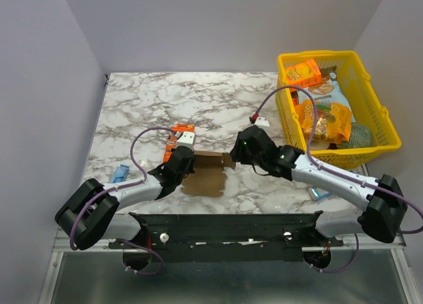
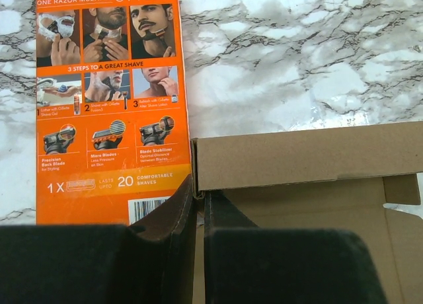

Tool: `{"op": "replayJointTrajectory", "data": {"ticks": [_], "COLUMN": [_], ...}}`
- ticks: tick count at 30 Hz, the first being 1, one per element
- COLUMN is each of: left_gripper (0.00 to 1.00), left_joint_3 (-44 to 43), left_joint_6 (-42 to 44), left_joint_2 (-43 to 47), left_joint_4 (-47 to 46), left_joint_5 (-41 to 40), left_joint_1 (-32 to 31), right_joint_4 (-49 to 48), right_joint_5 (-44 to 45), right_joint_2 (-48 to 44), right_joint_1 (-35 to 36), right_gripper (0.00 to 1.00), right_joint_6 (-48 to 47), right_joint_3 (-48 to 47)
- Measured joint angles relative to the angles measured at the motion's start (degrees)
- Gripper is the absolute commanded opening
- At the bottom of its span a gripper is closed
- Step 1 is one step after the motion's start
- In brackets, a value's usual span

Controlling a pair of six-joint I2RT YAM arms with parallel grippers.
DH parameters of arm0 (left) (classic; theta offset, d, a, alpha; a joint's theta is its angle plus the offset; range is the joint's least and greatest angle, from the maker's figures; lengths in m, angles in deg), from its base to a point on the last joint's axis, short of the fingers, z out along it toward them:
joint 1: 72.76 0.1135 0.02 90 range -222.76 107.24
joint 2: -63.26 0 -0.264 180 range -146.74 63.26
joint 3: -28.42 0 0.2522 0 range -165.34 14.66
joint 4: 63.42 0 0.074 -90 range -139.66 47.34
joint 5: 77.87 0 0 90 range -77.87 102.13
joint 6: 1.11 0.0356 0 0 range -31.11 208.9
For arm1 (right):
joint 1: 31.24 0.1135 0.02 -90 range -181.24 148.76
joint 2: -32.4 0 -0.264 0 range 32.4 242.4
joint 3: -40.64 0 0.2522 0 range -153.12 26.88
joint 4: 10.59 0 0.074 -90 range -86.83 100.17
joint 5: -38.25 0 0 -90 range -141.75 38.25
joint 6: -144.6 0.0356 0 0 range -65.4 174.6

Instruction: Fold the paper box

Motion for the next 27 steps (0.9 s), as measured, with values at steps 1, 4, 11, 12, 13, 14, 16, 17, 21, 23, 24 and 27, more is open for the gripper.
{"op": "replayJointTrajectory", "data": {"ticks": [1, 4, 11, 12, 13, 14, 16, 17, 21, 23, 24, 27], "left_gripper": [0.0, 0.0, 0.0, 0.0, 0.0, 0.0, 0.0, 0.0, 0.0, 0.0, 0.0, 0.0], "left_joint_3": [0.0, 0.0, 0.0, 0.0, 0.0, 0.0, 0.0, 0.0, -0.33, -0.57, -0.63, -0.68], "left_joint_6": [0.0, 0.0, 0.0, -0.02, 0.0, -0.02, -0.02, -0.02, 0.0, 0.0, 0.0, 0.02], "left_joint_2": [0.0, 0.0, 0.0, 0.0, 0.0, 0.0, 0.0, -0.02, -0.46, -0.79, -0.85, -0.94], "left_joint_4": [-0.02, -0.04, -0.11, -0.11, -0.11, -0.11, -0.11, -0.11, -0.09, -0.11, -0.09, -0.11], "left_joint_5": [0.11, 0.28, 0.5, 0.5, 0.5, 0.5, 0.5, 0.5, 0.46, 0.44, 0.37, 0.09], "left_joint_1": [0.0, 0.0, 0.0, 0.0, 0.0, 0.0, 0.0, -0.02, 0.0, 0.09, 0.11, 0.22], "right_joint_4": [0.15, -0.42, -4.31, -4.48, -4.79, -5.09, -5.57, -5.64, -6.05, -6.08, -5.9, -5.97], "right_joint_5": [-0.42, -1.51, -4.17, -5.03, -5.86, -6.64, -7.54, -7.74, -7.91, -7.87, -7.72, -7.3], "right_joint_2": [0.81, 4.79, 16.11, 17.46, 18.75, 19.82, 20.63, 20.63, 20.48, 20.48, 20.48, 20.48], "right_joint_1": [-1.88, -7.48, -14.53, -14.53, -14.4, -14.1, -12.92, -11.96, -7.82, -6.54, -5.88, -5.03], "right_gripper": [0.5, 0.5, 0.47, 0.47, 0.47, 0.47, 0.47, 0.47, 0.46, 0.46, 0.46, 0.47], "right_joint_6": [-0.44, -2.01, -3.56, -3.54, -3.52, -3.48, -3.02, -2.82, -0.83, 0.44, 1.44, 4.76], "right_joint_3": [-1.01, -3.74, -5.33, -5.33, -5.29, -5.18, -4.35, -3.87, -3.1, -3.1, -3.1, -2.82]}}
